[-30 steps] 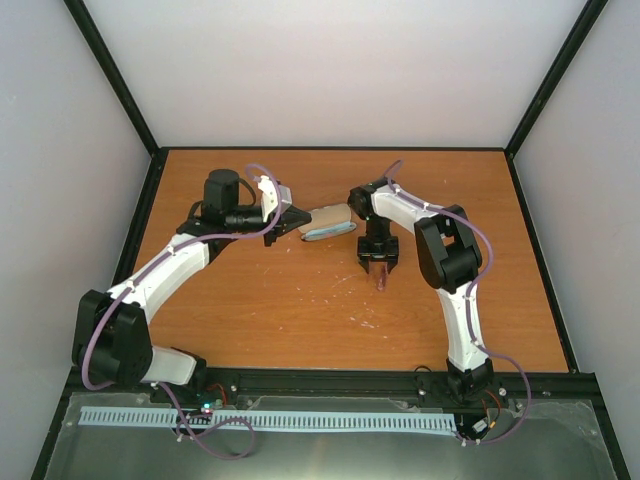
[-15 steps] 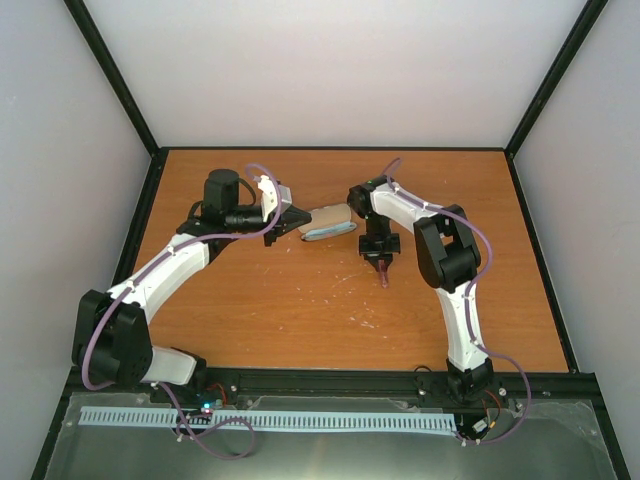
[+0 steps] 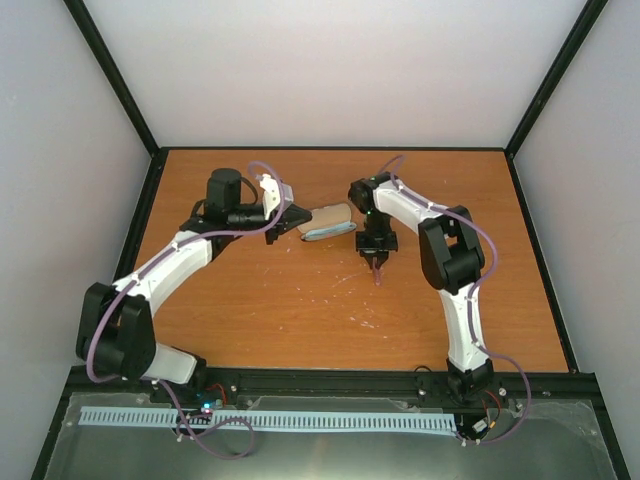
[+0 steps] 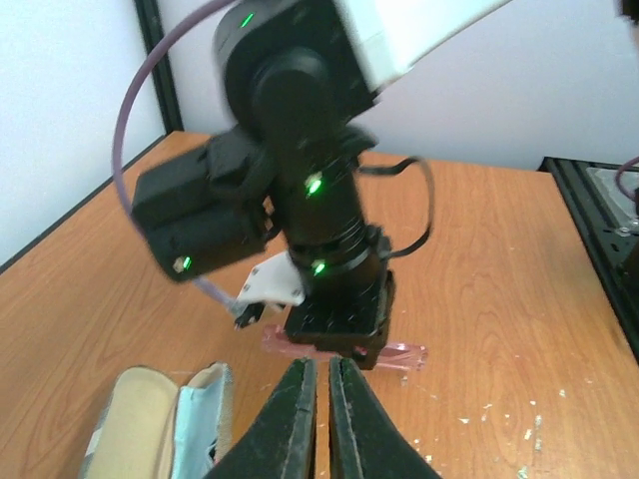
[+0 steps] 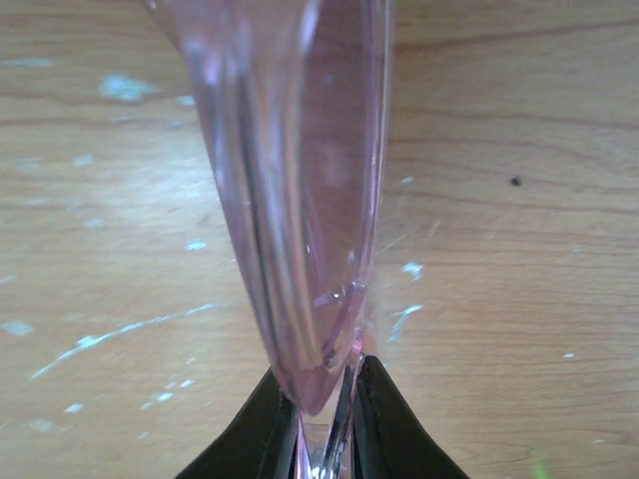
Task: Organize the sunglasses
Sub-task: Pick up the sunglasses from the center of the board.
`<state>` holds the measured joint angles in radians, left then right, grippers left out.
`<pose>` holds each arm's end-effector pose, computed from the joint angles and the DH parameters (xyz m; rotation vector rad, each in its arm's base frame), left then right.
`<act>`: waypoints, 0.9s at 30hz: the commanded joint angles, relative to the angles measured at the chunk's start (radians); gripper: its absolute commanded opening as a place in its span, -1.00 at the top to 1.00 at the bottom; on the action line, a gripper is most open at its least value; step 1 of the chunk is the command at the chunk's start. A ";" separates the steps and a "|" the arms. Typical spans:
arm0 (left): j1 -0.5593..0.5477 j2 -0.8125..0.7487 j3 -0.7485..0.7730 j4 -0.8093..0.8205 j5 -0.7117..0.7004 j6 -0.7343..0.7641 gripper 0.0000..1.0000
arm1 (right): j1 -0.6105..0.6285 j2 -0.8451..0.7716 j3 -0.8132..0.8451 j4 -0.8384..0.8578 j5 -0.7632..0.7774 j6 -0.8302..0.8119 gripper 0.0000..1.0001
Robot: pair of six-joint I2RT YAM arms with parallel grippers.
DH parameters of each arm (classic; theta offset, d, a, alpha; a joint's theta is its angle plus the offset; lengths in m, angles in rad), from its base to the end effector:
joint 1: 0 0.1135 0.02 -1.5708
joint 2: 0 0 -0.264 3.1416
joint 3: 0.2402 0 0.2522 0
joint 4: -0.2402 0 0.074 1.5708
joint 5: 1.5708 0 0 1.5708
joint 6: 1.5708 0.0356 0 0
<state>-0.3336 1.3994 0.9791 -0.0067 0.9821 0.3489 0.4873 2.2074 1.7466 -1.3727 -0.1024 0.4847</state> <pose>0.2817 -0.1290 0.2896 1.1920 1.4962 -0.9583 0.3470 0.1880 0.1649 -0.0157 -2.8616 0.0469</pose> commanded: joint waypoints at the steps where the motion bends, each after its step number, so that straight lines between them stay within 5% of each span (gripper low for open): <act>1: 0.046 0.075 0.067 0.066 -0.022 -0.051 0.85 | -0.027 -0.119 0.024 0.042 -0.153 -0.032 0.77; 7: 0.087 0.203 0.187 0.020 -0.136 -0.002 0.84 | -0.079 -0.193 0.011 0.101 -0.295 -0.040 0.75; 18: 0.114 0.716 0.735 -0.430 -0.334 0.180 0.82 | -0.125 -0.262 0.014 0.178 -0.411 -0.030 0.74; 27: 0.114 0.945 1.007 -0.649 -0.420 0.237 0.81 | -0.151 -0.264 0.045 0.220 -0.454 -0.013 0.73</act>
<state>-0.2256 2.3104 1.8832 -0.5022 0.5999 0.5323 0.3470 1.9789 1.7546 -1.1812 -0.5190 0.4580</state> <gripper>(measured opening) 0.095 0.137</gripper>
